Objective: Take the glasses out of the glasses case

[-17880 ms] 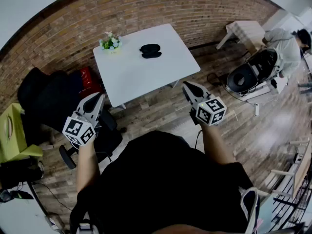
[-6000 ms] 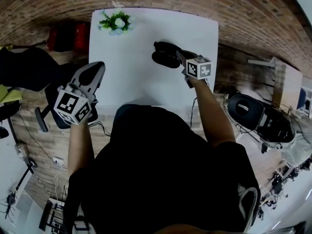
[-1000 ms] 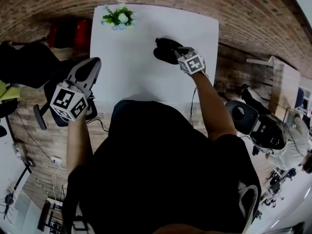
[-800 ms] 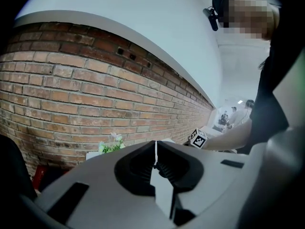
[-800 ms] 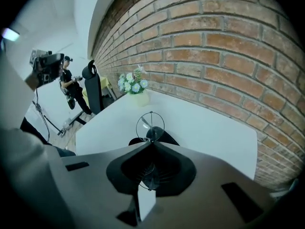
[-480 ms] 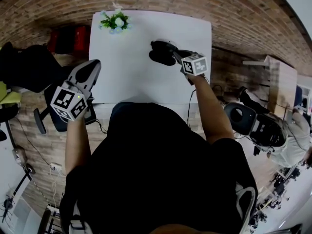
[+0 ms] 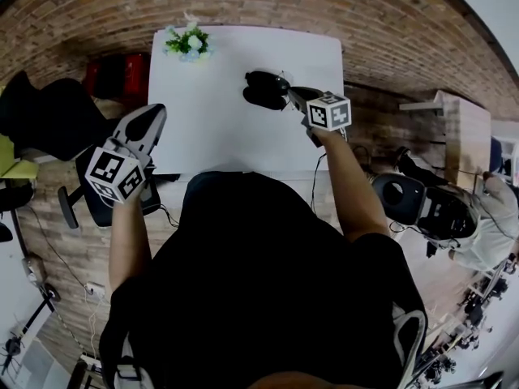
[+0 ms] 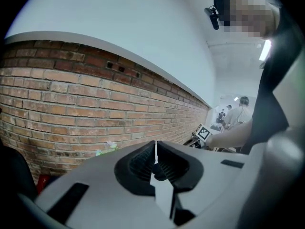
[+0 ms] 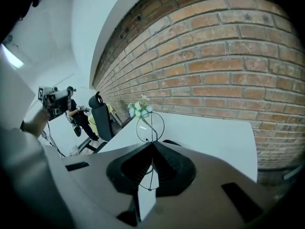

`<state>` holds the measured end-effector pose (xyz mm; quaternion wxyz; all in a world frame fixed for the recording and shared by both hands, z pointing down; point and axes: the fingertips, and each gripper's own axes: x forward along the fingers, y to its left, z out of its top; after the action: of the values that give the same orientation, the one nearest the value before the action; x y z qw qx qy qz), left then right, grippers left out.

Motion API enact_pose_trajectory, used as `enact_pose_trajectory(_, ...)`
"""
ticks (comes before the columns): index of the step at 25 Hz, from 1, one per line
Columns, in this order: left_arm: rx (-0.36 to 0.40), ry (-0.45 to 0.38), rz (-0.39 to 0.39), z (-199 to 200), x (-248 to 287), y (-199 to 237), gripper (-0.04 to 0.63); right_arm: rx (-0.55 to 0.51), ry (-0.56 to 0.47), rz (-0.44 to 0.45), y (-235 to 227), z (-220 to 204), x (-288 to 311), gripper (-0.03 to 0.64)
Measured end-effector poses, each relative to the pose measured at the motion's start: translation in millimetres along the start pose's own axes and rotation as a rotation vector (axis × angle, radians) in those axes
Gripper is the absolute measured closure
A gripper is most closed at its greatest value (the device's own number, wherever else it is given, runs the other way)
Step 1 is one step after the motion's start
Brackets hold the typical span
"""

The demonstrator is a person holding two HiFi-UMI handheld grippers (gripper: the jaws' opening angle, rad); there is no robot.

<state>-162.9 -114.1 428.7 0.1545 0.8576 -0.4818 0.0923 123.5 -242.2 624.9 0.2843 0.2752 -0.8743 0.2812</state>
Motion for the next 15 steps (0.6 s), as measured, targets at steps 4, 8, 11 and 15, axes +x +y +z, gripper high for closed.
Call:
enact_pose_trajectory(4, 0.014, -0.008, -0.005, 2.6, -4.8, -6.7, 0.578, -0.011, -0.034, 0.0, 5.6, 3.5, -13.5, 0.592)
enact_pose_trajectory(8, 0.034, -0.018, -0.021, 7.9, -6.1, -20.7, 0.578, -0.016, -0.063, 0.004, 13.2, 5.1, -29.4, 0.591)
enact_pose_trajectory(11, 0.044, -0.023, -0.032, 9.3, -9.6, -29.5, 0.578, -0.02, -0.084, 0.006, 21.1, 5.8, -40.5, 0.591)
enact_pose_trajectory(15, 0.056, -0.026, -0.039, 8.5, -16.6, -39.5, 0.578, -0.021, -0.115, 0.01, 29.8, 6.1, -57.3, 0.592)
